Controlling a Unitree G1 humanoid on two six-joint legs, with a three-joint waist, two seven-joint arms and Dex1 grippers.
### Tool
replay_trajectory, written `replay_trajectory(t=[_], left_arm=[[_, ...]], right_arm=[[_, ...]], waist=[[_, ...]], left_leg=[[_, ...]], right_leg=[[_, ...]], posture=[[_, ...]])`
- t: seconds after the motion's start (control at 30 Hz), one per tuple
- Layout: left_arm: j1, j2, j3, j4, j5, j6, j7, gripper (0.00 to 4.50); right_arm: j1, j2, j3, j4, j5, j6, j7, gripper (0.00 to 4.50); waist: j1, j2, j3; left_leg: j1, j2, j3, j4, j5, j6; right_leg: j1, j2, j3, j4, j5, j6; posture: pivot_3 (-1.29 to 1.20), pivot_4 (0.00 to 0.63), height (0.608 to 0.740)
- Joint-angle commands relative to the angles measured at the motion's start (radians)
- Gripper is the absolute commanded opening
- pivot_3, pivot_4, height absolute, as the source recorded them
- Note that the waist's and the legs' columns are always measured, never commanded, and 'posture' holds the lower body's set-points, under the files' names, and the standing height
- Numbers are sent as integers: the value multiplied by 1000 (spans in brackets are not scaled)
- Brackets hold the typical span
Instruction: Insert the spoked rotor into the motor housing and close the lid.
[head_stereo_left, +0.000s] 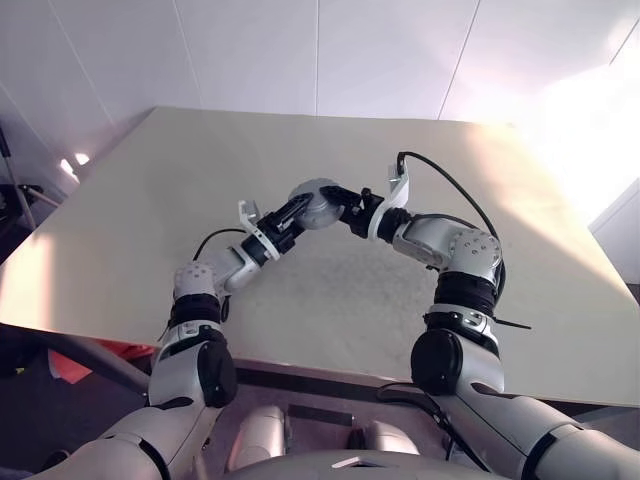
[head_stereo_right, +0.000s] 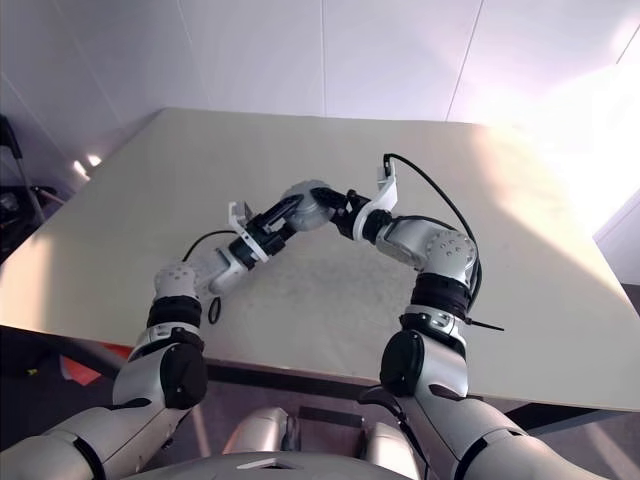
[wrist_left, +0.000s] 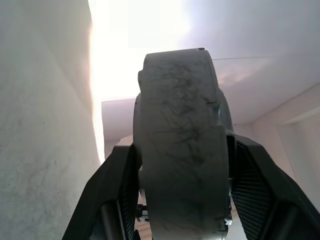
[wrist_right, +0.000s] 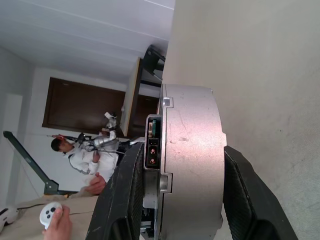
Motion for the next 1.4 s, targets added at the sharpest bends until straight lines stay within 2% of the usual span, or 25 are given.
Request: replay_trajectory(t=[0.03, 0.13, 0.2, 0.37, 0.5, 0.73, 1.17, 1.37, 1.4], left_arm=[[-21, 2, -19, -12, 3, 1, 5, 2169], [-20, 1, -25, -15, 7, 4, 5, 2169], [-20, 0, -23, -14, 9, -2, 12, 2169], [-15, 9, -28, -26, 45, -74, 19, 2169], [-10, 30, -5, -19, 64, -148, 32, 2169], [14, 96, 32, 26, 157, -394, 138, 2169], [46, 196, 48, 59, 235, -557, 147, 2169], [19, 270, 55, 128, 287, -644, 176, 4160], [6, 295, 60, 144, 293, -665, 174, 4160]], right_arm=[[-30, -11, 15, -29, 36, -23, 10, 2150], [-20, -22, 44, -46, 11, -40, 24, 2150], [-3, -32, 83, -76, -5, -65, 67, 2788], [22, -61, 163, -100, -100, -175, 64, 4438], [33, -85, 188, -69, -156, -263, 67, 4477], [47, -109, 191, -43, -175, -288, 84, 4477], [36, -111, 207, 4, -192, -298, 104, 4477], [22, -118, 217, 52, -209, -313, 120, 4500], [19, -121, 219, 63, -213, -314, 123, 4500]], waist=[[0, 0, 0], [0, 0, 0], [0, 0, 0], [1, 0, 0], [-1, 0, 0], [-3, -1, 0], [-2, -3, 2], [-13, -3, 2], [-18, -3, 2]], left_leg=[[0, 0, 0, 0, 0, 0], [0, 0, 0, 0, 0, 0], [0, 0, 0, 0, 0, 0], [0, 0, 0, 0, 0, 0], [1, 0, 0, 0, 0, 0], [1, 0, 0, 0, 0, 0], [1, 0, 0, 0, 0, -1], [4, 2, 0, 0, 1, -2], [5, 2, 0, 0, 1, -2]], right_leg=[[0, 0, 0, 0, 0, 0], [0, 0, 0, 0, 0, 0], [0, 0, 0, 0, 0, 0], [1, 0, 0, 0, 0, 0], [1, 0, 0, 0, 0, 0], [1, 1, 0, 0, 0, 1], [2, 0, 0, 0, 0, 0], [3, 2, 0, 1, 0, 0], [4, 2, 0, 1, 0, -1]], posture=[[0, 0, 740], [0, 0, 740], [0, 0, 740], [0, 0, 740], [0, 0, 740], [0, 0, 740], [0, 0, 740], [0, 0, 740], [0, 0, 740]])
